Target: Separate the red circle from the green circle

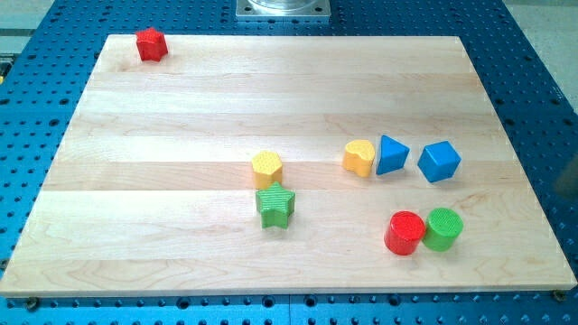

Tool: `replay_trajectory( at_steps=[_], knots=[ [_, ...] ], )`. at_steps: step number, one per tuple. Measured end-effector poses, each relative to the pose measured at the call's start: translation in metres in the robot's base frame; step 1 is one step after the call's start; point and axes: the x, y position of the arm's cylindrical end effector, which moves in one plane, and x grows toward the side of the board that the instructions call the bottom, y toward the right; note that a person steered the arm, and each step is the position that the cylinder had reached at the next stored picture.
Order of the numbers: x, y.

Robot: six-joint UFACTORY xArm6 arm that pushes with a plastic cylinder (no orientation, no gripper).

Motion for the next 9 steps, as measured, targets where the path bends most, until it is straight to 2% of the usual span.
replay_trajectory(
  at_steps=[1, 3, 4, 6, 7, 9],
  knots=[
    [0.046, -0.123],
    [0.053, -0.267],
    [0.009, -0.277],
    [0.058, -0.277],
    [0.049, -0.267],
    [0.041, -0.21]
  ],
)
